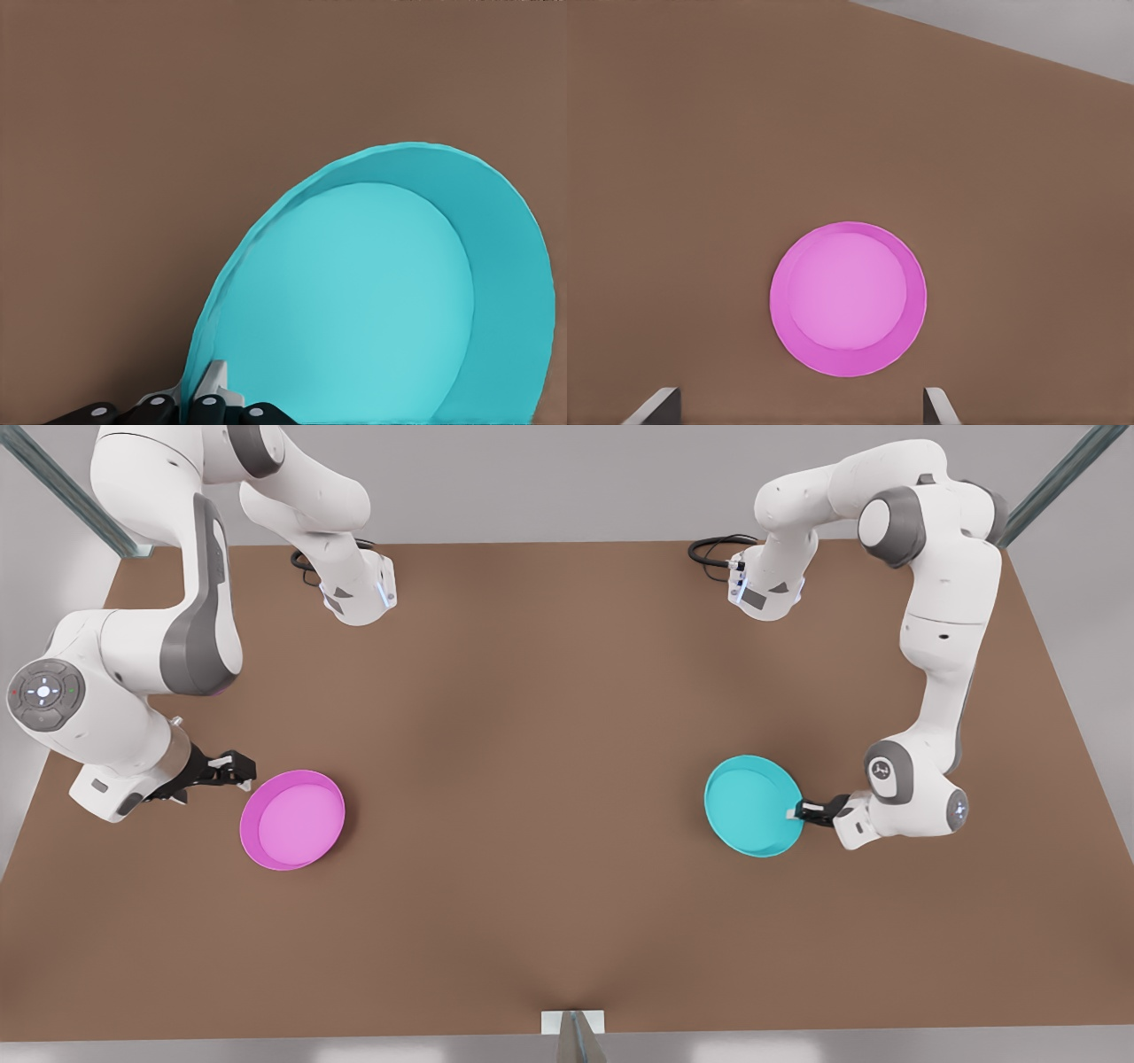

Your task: Flip the blue plate over with the left arm, and stack the pink plate on top of the blue plate with the right arm

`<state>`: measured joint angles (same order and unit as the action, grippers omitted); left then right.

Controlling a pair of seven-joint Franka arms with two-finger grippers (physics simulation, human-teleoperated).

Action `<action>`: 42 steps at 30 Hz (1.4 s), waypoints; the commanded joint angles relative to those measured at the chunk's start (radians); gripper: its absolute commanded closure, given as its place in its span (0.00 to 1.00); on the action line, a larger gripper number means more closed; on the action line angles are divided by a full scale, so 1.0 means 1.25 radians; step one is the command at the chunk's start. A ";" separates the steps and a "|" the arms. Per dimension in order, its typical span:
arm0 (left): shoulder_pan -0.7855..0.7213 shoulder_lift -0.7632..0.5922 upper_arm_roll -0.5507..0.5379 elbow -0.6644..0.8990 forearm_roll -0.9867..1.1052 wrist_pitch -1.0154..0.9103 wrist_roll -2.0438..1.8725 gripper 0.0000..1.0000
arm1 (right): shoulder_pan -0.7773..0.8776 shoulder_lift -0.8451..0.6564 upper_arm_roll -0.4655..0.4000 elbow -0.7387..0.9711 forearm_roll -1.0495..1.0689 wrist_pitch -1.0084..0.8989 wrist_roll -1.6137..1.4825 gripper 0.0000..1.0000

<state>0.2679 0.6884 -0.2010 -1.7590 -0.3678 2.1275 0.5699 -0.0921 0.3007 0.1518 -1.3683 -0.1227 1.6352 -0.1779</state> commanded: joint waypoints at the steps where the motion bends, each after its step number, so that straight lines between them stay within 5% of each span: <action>1: -0.001 0.000 0.000 0.002 -0.038 -0.001 0.003 0.79 | 0.000 0.000 0.000 0.000 0.000 0.000 0.000 0.00; 6: -0.008 0.001 -0.006 0.033 0.014 -0.002 -0.008 0.79 | -0.001 0.000 0.000 0.000 0.000 0.000 0.000 0.00; 14: -0.089 -0.030 -0.044 0.088 0.365 -0.018 -0.046 0.79 | 0.000 0.000 0.000 0.000 0.000 0.001 0.000 0.00; 21: -0.247 -0.030 -0.044 0.227 0.671 -0.301 -0.242 0.79 | -0.001 0.001 0.000 0.001 0.001 0.001 0.000 0.00; 42: -0.711 0.020 -0.032 0.364 0.962 -0.679 -0.590 0.79 | 0.000 0.001 0.000 0.001 0.001 0.005 0.000 0.00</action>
<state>-0.6358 0.7186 -0.2412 -1.3039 0.7851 1.2652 -0.1720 -0.0936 0.3023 0.1518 -1.3668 -0.1212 1.6414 -0.1779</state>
